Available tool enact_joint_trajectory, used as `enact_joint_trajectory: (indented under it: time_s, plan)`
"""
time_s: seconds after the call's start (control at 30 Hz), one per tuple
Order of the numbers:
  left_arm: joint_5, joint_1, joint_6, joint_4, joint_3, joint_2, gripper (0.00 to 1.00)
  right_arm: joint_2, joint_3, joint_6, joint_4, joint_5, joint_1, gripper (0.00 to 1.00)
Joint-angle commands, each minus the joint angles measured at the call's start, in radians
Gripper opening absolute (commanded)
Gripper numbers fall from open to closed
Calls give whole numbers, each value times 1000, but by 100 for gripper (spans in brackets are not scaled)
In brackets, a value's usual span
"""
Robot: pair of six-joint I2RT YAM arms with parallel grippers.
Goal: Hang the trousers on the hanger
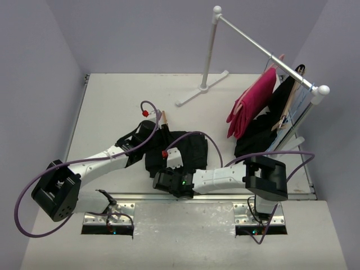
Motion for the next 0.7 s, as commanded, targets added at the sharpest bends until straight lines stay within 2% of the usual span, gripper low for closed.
enact_joint_trajectory:
  time_s: [0.0,0.17,0.2,0.3,0.43,0.6,0.67]
  plan:
    - [-80,8,61,-132,-4,-3,1,-8,-18,7,-12,-53,23,45]
    - [-91,7,72,-144,-15,13,0,-73,-65,31,-25,-84,31,71]
    - [-93,7,74,-145,-22,14,0,-95,-84,35,-17,-97,33,80]
    - [-109,8,76,-139,-41,14,0,-182,-158,37,0,-129,45,84]
    - [-120,8,82,-138,-55,14,0,-316,-269,-4,56,-172,48,85]
    - [-127,8,104,-174,-49,12,0,-460,-349,-23,34,-134,38,86]
    - [-142,8,114,-199,-42,5,0,-489,-350,-28,9,-144,20,95]
